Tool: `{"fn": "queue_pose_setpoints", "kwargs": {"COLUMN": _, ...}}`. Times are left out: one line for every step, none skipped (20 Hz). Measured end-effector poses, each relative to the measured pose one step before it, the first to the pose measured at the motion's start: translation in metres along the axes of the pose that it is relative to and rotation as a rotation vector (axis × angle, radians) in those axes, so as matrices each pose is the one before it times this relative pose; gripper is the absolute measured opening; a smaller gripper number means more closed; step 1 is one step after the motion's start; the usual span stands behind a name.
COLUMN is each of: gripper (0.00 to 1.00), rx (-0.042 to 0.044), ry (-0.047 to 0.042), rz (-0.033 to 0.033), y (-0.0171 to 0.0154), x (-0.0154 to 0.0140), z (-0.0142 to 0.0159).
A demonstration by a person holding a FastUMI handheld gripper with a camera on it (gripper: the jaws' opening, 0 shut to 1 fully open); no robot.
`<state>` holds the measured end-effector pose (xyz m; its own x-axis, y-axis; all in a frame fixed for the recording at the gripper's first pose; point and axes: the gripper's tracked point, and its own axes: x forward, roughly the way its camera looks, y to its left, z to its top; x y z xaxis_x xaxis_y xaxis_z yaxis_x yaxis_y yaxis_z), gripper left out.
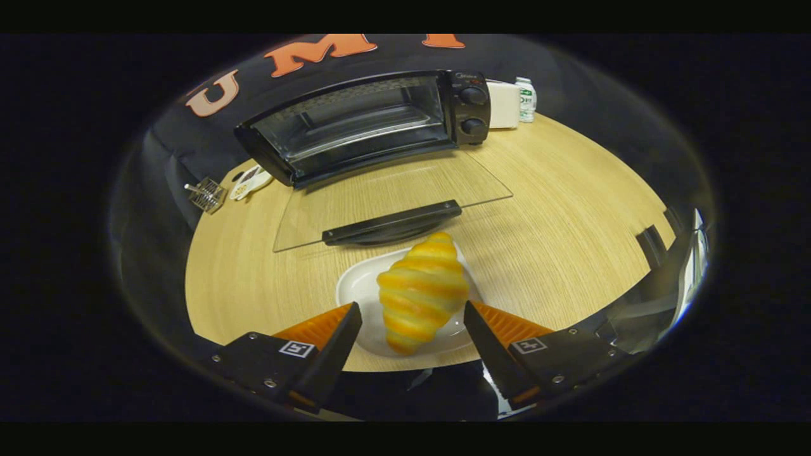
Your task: Open the toaster oven, put the food inside, and close the toaster oven door.
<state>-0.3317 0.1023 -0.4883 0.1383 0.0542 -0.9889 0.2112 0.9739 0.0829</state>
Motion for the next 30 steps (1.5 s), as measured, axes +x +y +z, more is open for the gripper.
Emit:
{"fn": "queue_pose_setpoints", "kwargs": {"gripper": 0.96, "rx": 0.00267, "ry": 0.00949, "rz": -0.01725, "y": -0.00191, "x": 0.00736, "z": -0.00358}}
{"fn": "queue_pose_setpoints", "kwargs": {"gripper": 0.95, "rx": 0.00565, "ry": 0.01026, "rz": -0.00894, "y": -0.00122, "x": 0.0038, "z": -0.00261}}
{"fn": "queue_pose_setpoints", "kwargs": {"gripper": 0.92, "rx": 0.00796, "ry": 0.00871, "rz": -0.00598, "y": -0.0002, "x": 0.00363, "z": -0.002}}
{"fn": "queue_pose_setpoints", "kwargs": {"gripper": 0.9, "rx": 0.00688, "ry": 0.0083, "rz": -0.00724, "y": -0.00155, "x": 0.00385, "z": -0.00294}}
{"fn": "queue_pose_setpoints", "kwargs": {"gripper": 0.86, "rx": 0.00588, "ry": 0.01616, "rz": -0.00273, "y": -0.00156, "x": 0.00074, "z": -0.00233}}
{"fn": "queue_pose_setpoints", "kwargs": {"gripper": 0.81, "rx": 0.00986, "ry": -0.01651, "rz": 0.01073, "y": 0.00157, "x": -0.00148, "z": 0.00359}}
{"fn": "queue_pose_setpoints", "kwargs": {"gripper": 0.77, "rx": 0.00851, "ry": 0.00199, "rz": 0.00949, "y": -0.00056, "x": 0.0005, "z": -0.00087}}
{"fn": "queue_pose_setpoints", "kwargs": {"gripper": 0.74, "rx": 0.01246, "ry": 0.00029, "rz": 0.01021, "y": -0.0006, "x": 0.00015, "z": -0.00082}}
{"fn": "queue_pose_setpoints", "kwargs": {"gripper": 0.69, "rx": 0.01119, "ry": 0.00197, "rz": 0.01501, "y": 0.00027, "x": -0.0002, "z": 0.00008}}
{"fn": "queue_pose_setpoints", "kwargs": {"gripper": 0.65, "rx": 0.00769, "ry": 0.00232, "rz": 0.00933, "y": -0.00082, "x": -0.00228, "z": -0.00185}}
{"fn": "queue_pose_setpoints", "kwargs": {"gripper": 0.6, "rx": 0.00924, "ry": -0.01144, "rz": 0.01369, "y": 0.00005, "x": -0.00216, "z": 0.0023}}
{"fn": "queue_pose_setpoints", "kwargs": {"gripper": 0.57, "rx": 0.00369, "ry": -0.01051, "rz": 0.02657, "y": 0.00193, "x": -0.00348, "z": 0.00172}}
{"fn": "queue_pose_setpoints", "kwargs": {"gripper": 0.54, "rx": 0.003, "ry": -0.00937, "rz": 0.03273, "y": 0.00396, "x": -0.00519, "z": 0.00294}}
{"fn": "queue_pose_setpoints", "kwargs": {"gripper": 0.54, "rx": 0.00186, "ry": -0.01607, "rz": 0.03947, "y": 0.00424, "x": -0.00588, "z": 0.00394}}
{"fn": "queue_pose_setpoints", "kwargs": {"gripper": 0.54, "rx": 0.00491, "ry": -0.01472, "rz": 0.03679, "y": 0.00477, "x": -0.00551, "z": 0.00474}}
{"fn": "queue_pose_setpoints", "kwargs": {"gripper": 0.54, "rx": 0.00994, "ry": -0.01745, "rz": 0.04807, "y": 0.00671, "x": -0.00639, "z": 0.00405}}
{"fn": "queue_pose_setpoints", "kwargs": {"gripper": 0.54, "rx": 0.01856, "ry": -0.0174, "rz": 0.0457, "y": 0.00685, "x": -0.00485, "z": 0.00533}}
{"fn": "queue_pose_setpoints", "kwargs": {"gripper": 0.54, "rx": 0.01578, "ry": -0.01588, "rz": 0.04497, "y": 0.0067, "x": -0.00418, "z": 0.00438}}
{"fn": "queue_pose_setpoints", "kwargs": {"gripper": 0.54, "rx": 0.01356, "ry": -0.01695, "rz": 0.03416, "y": 0.00477, "x": -0.00176, "z": 0.00621}}
{"fn": "queue_pose_setpoints", "kwargs": {"gripper": 0.54, "rx": 0.01168, "ry": -0.01369, "rz": 0.02963, "y": 0.00364, "x": -0.00118, "z": 0.00622}}
{"fn": "queue_pose_setpoints", "kwargs": {"gripper": 0.53, "rx": 0.0107, "ry": -0.01209, "rz": 0.02427, "y": 0.00313, "x": 0.00093, "z": 0.0072}}
{"fn": "queue_pose_setpoints", "kwargs": {"gripper": 0.53, "rx": -0.00011, "ry": -0.01063, "rz": 0.02253, "y": 0.00378, "x": 0.00068, "z": 0.00652}}
{"fn": "queue_pose_setpoints", "kwargs": {"gripper": 0.53, "rx": -0.00334, "ry": -0.01909, "rz": 0.02415, "y": 0.00445, "x": 0.00099, "z": 0.01031}}
{"fn": "queue_pose_setpoints", "kwargs": {"gripper": 0.53, "rx": -0.00257, "ry": -0.01851, "rz": 0.03159, "y": 0.00705, "x": 0.00173, "z": 0.01029}}
{"fn": "queue_pose_setpoints", "kwargs": {"gripper": 0.53, "rx": 0.00467, "ry": -0.01476, "rz": 0.03275, "y": 0.00741, "x": 0.00457, "z": 0.01047}}
{"fn": "queue_pose_setpoints", "kwargs": {"gripper": 0.53, "rx": 0.00682, "ry": -0.01301, "rz": 0.02602, "y": 0.00509, "x": 0.00699, "z": 0.01091}}
{"fn": "queue_pose_setpoints", "kwargs": {"gripper": 0.53, "rx": 0.0046, "ry": -0.00633, "rz": 0.01547, "y": 0.00268, "x": 0.0078, "z": 0.00869}}
{"fn": "queue_pose_setpoints", "kwargs": {"gripper": 0.53, "rx": 0.00211, "ry": -0.00885, "rz": 0.01428, "y": 0.00411, "x": 0.00711, "z": 0.00748}}
{"fn": "queue_pose_setpoints", "kwargs": {"gripper": 0.53, "rx": 0.00296, "ry": -0.0046, "rz": 0.01537, "y": 0.00319, "x": 0.00778, "z": 0.00825}}
{"fn": "queue_pose_setpoints", "kwargs": {"gripper": 0.53, "rx": 0.01046, "ry": -0.00287, "rz": 0.0197, "y": 0.00367, "x": 0.00936, "z": 0.00705}}
